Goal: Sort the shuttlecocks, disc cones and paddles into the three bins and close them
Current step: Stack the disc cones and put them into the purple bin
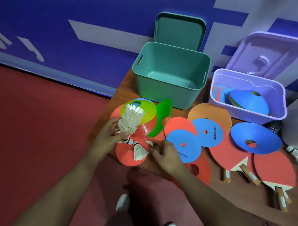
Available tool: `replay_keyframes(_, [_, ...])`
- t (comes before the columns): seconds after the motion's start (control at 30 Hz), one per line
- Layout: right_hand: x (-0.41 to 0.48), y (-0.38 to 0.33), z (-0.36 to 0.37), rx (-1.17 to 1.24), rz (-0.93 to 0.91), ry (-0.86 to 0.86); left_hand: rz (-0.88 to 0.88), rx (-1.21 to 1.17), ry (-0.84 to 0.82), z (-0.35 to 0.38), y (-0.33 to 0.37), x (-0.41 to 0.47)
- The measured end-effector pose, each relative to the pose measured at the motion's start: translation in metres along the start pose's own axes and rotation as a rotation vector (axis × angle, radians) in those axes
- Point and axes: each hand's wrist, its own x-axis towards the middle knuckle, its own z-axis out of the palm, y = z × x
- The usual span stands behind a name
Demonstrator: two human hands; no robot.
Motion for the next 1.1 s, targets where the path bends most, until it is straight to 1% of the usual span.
replay_keyframes(0.07, [0.006,0.002,0.028,-0.110,0.048,-0.003,-0.028,-0.021,-0.002,-0.015,-0.008,0.005])
replay_keyframes(0.17, [0.016,-0.009,0.060,-0.219,0.092,0.068,-0.060,-0.007,-0.031,-0.043,-0.023,0.017])
replay_keyframes(0.37, [0.041,-0.029,0.111,-0.462,0.294,0.130,-0.119,0.040,-0.119,-0.091,-0.038,0.048])
replay_keyframes(0.5, [0.049,-0.033,0.120,-0.395,0.383,0.150,-0.138,0.079,-0.185,-0.113,-0.043,0.068])
replay_keyframes(0.6, [0.042,-0.037,0.113,-0.388,0.383,0.212,-0.133,0.107,-0.236,-0.120,-0.042,0.077])
replay_keyframes(0.67, [0.036,-0.045,0.104,-0.295,0.394,0.248,-0.130,0.117,-0.259,-0.121,-0.041,0.081])
replay_keyframes(0.77, [0.027,-0.064,0.083,-0.079,0.340,0.333,-0.114,0.160,-0.320,-0.125,-0.039,0.087])
replay_keyframes(0.87, [0.025,-0.094,0.050,0.024,0.220,0.352,-0.090,0.218,-0.375,-0.129,-0.035,0.093])
replay_keyframes(0.9, [0.026,-0.105,0.039,0.049,0.170,0.382,-0.086,0.224,-0.385,-0.129,-0.032,0.094])
replay_keyframes(0.97, [0.034,-0.129,0.019,0.041,0.056,0.447,-0.077,0.230,-0.400,-0.129,-0.024,0.096])
replay_keyframes(1.0, [0.039,-0.139,0.013,-0.002,0.007,0.441,-0.071,0.231,-0.406,-0.129,-0.020,0.096])
replay_keyframes(1.1, [0.055,-0.162,0.012,-0.192,-0.123,0.300,-0.043,0.249,-0.414,-0.133,-0.014,0.097])
